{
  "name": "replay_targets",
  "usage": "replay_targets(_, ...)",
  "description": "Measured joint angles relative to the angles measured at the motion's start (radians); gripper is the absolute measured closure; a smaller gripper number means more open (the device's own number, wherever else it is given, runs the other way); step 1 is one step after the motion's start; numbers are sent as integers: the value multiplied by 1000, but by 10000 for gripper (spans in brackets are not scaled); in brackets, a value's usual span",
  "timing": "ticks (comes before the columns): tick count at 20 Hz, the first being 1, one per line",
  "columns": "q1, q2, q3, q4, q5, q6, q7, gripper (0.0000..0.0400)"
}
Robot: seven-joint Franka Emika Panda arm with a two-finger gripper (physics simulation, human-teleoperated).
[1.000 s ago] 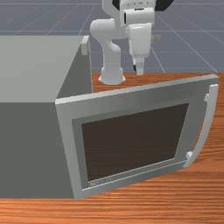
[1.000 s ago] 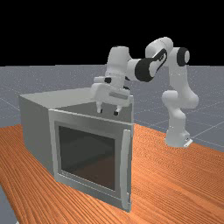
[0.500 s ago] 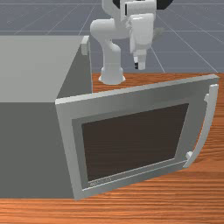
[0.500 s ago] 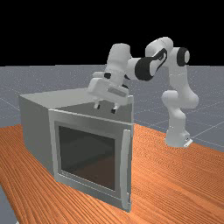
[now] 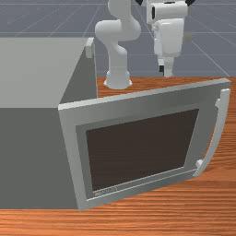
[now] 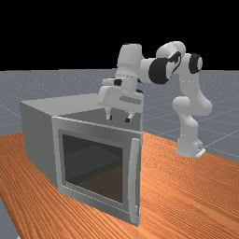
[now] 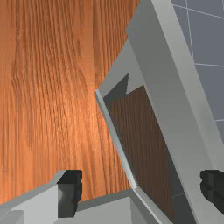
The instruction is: Close the microwave
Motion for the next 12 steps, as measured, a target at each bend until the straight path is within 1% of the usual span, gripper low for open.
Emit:
replay_targets(4, 24, 12, 6, 18, -11, -6, 29, 0)
replay_targets(8, 62, 34, 4, 51, -36, -18, 107, 0)
replay_targets(9, 67, 5, 8, -18, -52, 89, 89, 0)
replay_targets(10, 75, 6, 3, -33, -68, 149, 98, 0)
replay_targets(12, 79, 31, -1, -3, -76, 168, 101, 0)
